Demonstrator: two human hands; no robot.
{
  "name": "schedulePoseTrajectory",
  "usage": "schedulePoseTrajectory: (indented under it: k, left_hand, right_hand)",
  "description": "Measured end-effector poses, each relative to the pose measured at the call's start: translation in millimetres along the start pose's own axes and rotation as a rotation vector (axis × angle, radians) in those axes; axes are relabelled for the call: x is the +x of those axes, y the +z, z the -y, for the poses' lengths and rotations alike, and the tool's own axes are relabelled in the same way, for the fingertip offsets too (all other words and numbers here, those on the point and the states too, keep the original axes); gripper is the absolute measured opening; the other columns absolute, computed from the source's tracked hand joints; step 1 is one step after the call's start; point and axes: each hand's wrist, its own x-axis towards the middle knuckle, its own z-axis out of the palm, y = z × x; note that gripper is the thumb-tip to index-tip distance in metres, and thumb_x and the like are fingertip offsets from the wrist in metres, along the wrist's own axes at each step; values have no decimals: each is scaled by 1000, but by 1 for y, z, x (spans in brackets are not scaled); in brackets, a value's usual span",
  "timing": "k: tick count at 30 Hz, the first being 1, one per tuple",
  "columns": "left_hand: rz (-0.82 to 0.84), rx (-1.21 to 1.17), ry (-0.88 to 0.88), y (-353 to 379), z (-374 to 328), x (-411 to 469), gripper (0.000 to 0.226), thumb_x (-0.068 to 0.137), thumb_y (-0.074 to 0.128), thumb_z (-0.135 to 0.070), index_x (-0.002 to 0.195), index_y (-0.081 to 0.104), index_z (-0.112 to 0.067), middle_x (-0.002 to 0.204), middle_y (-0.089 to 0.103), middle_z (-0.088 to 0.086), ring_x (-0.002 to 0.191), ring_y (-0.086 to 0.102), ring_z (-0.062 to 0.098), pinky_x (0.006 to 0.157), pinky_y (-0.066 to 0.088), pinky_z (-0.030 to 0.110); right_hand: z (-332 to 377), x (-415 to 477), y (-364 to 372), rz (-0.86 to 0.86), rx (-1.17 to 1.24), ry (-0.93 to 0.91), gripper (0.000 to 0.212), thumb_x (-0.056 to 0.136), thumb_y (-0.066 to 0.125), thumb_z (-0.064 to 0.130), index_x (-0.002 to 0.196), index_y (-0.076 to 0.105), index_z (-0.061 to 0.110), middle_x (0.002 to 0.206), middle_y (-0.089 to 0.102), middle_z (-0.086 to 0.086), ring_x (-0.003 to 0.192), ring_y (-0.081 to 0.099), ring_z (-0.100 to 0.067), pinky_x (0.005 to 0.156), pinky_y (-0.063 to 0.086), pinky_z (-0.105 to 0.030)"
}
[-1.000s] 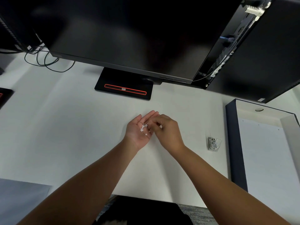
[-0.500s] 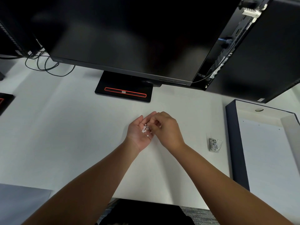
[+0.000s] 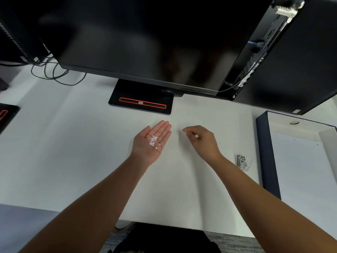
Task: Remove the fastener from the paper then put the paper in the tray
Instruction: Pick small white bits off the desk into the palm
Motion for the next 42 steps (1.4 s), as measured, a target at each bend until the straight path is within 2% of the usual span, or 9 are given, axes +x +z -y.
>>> schedulePoseTrajectory:
  k: [3,7,13,18,28,31,34,38,42]
  left_hand:
    - [19,-45,25,-5,-12,1,46,102,27,-23,113,61,6,112,69,21,109,62,30,92,48,39]
    - [49,-76,46,-8,-20,0,46,102,27,-23,114,61,6,114,68,21,111,61,30,94,48,39]
    - [73,-112,48,-7,-21,-1,47,102,28,-23,112,62,7,115,67,21,111,61,31,94,48,40]
    - [93,-122,37,-9,-19,-2,46,102,28,-23,114,61,7,117,66,21,112,61,32,95,48,40]
    - [88,-101,11,-5,-14,-3,46,102,28,-23,115,61,6,117,67,21,112,61,31,96,48,39]
    - [76,-90,4,-4,-12,-2,46,103,28,-24,115,61,6,116,67,21,111,61,30,97,47,39]
    - [72,-80,2,-3,-10,-1,46,102,28,-24,114,61,6,116,67,21,111,62,30,97,48,39]
    - [69,-77,-4,0,-7,-1,45,102,29,-23,113,62,6,116,67,21,111,62,30,94,49,39]
    - [67,-73,-6,2,-5,-2,45,102,29,-23,113,62,6,114,68,20,111,62,30,92,49,39]
  right_hand:
    - [-14,1,8,115,-124,-98,28,88,51,-4,104,71,9,104,69,-8,94,61,-17,79,34,1]
    - [-16,7,23,195,-233,-266,39,82,43,-4,107,70,9,88,70,-9,83,63,-29,77,50,-31]
    - [-7,15,37,306,-409,-380,55,80,42,-7,119,64,25,113,63,-6,102,55,-32,83,49,-43]
    - [-7,15,33,391,-534,-439,54,85,44,-6,124,60,27,131,54,-6,118,45,-29,93,34,-39]
    - [-40,1,4,195,-379,-369,41,74,46,1,91,76,22,93,69,2,91,58,-29,78,48,-39]
    - [-44,0,5,155,-261,-329,38,76,53,-8,91,77,17,94,71,0,93,58,-25,83,48,-34]
    - [-47,5,4,124,-213,-243,43,80,49,-13,102,73,15,102,71,-2,100,56,-20,90,39,-23]
    - [-53,8,7,91,-260,-252,43,80,49,-13,106,71,13,103,71,-6,98,62,-29,89,48,-32]
    - [-50,4,7,120,-244,-237,42,77,47,-15,96,75,10,100,70,-8,97,60,-29,87,41,-26]
